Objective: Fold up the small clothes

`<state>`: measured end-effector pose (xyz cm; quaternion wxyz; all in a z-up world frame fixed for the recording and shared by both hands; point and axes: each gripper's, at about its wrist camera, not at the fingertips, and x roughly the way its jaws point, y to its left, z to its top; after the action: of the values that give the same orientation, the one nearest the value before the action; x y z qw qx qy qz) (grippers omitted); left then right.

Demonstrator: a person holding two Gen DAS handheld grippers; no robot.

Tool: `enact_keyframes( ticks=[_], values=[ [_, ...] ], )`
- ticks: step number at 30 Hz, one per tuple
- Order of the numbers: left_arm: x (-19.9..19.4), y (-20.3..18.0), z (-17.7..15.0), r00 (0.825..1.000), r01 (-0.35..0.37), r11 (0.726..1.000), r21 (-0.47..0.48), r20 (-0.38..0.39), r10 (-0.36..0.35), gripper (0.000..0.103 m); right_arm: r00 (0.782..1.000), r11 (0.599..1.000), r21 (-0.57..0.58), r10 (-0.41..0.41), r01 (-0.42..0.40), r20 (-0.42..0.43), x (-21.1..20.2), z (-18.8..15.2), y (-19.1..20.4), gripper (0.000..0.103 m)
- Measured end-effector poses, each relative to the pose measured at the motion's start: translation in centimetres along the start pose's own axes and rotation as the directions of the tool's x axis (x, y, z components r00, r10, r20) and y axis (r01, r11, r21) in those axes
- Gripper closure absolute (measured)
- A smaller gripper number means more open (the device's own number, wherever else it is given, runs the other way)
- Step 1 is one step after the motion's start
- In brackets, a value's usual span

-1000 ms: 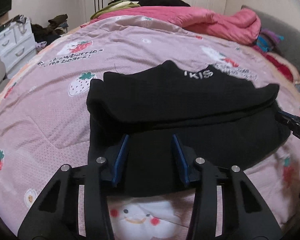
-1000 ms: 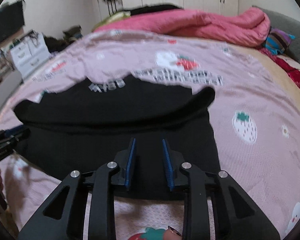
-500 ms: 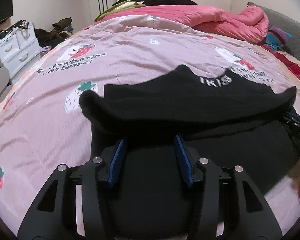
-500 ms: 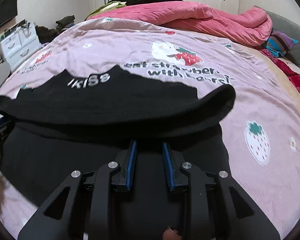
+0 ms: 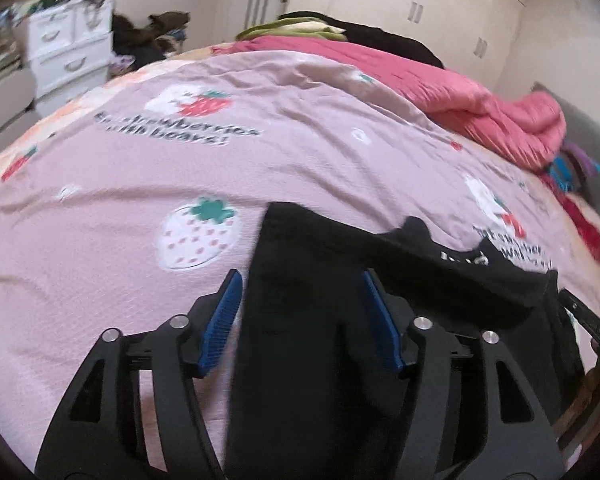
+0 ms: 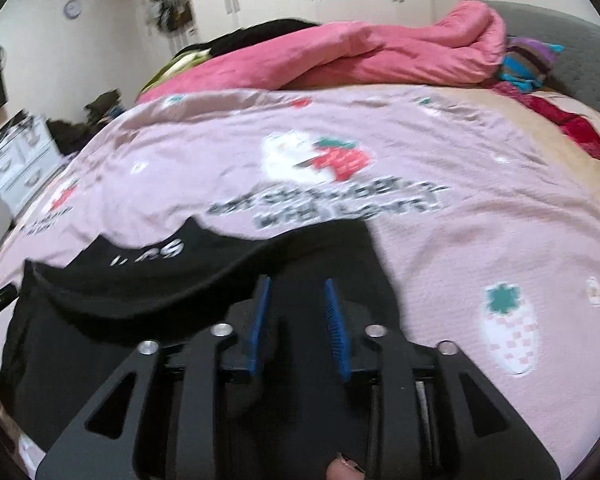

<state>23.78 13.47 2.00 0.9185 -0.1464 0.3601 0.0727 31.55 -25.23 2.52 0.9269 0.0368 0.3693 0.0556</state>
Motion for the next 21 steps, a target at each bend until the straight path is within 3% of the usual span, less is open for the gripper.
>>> enact_keyframes(
  ticks=[3, 8, 9, 11, 12, 13, 16, 21],
  values=[
    [-0.2, 1.1, -0.1, 1.0, -0.001, 0.999, -0.04, -0.018, 0.0, 0.042, 0.997, 0.999, -0.017, -0.053, 0.052, -0.05, 1.0, 0.1, -1.3, 0.054],
    [1.5, 1.0, -0.6, 0.997, -0.022, 1.0, -0.011, -0.069, 0.021, 0.038, 0.995, 0.999, 0.004, -0.053, 0.054, -0.087, 2.2, -0.4, -2.0, 0.054],
    [2.0, 0.9, -0.8, 0.996, -0.023, 1.0, -0.004, -0.087, 0.023, 0.041, 0.995, 0.999, 0.004, -0.044, 0.044, -0.092, 2.4, -0.6, -1.9, 0.055],
    [2.0, 0.6, -0.9, 0.996, -0.01, 1.0, 0.012, -0.086, 0.011, 0.059, 0.996, 1.0, -0.002, -0.03, 0.03, -0.082, 2.5, -0.7, -1.9, 0.081],
    [1.9, 0.4, -0.9, 0.997, -0.003, 1.0, 0.021, -0.08, 0.005, 0.067, 0.997, 1.0, -0.001, -0.025, 0.025, -0.077, 2.4, -0.8, -1.8, 0.087],
    [1.7, 0.1, -0.9, 0.997, 0.003, 0.999, 0.036, -0.071, 0.0, 0.084, 0.997, 1.0, 0.002, -0.025, 0.025, -0.069, 2.2, -0.7, -1.7, 0.096],
    [1.0, -0.1, -0.8, 1.0, 0.007, 0.999, 0.047, -0.031, -0.005, 0.099, 1.0, 1.0, 0.028, 0.002, -0.001, -0.028, 1.0, -0.3, -1.9, 0.096],
    [-1.7, -0.1, 0.3, 0.994, 0.028, 0.999, 0.044, 0.106, -0.033, 0.099, 0.999, 0.996, 0.085, 0.02, -0.024, 0.049, -0.5, 0.7, -2.7, 0.096]
  ],
)
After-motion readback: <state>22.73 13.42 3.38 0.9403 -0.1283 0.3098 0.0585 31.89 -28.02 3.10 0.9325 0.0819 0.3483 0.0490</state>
